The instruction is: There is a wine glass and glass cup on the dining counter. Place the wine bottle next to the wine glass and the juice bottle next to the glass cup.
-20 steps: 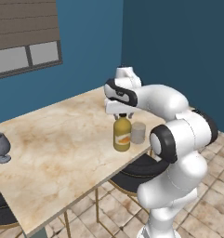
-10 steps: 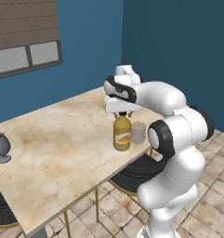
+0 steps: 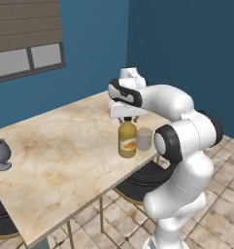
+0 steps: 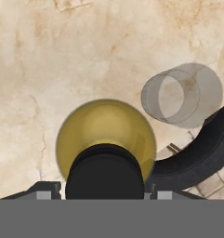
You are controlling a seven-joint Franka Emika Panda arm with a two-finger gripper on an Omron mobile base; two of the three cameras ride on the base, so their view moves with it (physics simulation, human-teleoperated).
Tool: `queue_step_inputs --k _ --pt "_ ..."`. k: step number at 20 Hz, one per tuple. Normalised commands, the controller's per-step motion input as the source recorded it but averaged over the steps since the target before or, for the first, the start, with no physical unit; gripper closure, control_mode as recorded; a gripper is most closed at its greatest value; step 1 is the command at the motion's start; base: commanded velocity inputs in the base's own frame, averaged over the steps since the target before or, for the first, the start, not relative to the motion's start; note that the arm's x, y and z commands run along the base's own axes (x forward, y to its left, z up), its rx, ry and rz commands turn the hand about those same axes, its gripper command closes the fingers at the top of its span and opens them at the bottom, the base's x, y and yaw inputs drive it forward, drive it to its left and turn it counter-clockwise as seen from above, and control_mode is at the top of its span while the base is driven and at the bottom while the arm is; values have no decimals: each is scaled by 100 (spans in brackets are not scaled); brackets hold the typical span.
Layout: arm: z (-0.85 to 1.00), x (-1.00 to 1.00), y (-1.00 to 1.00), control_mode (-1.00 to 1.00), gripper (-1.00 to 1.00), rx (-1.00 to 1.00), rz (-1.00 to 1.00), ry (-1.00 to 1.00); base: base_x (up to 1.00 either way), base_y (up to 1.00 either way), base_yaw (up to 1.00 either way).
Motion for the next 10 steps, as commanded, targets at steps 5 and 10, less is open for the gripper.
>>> queue_step_inputs --k 5,10 --pt "-35 -10 0 -100 -100 -1 0 0 0 0 0" --pt "-29 -9 0 -100 -100 0 0 0 0 0 0"
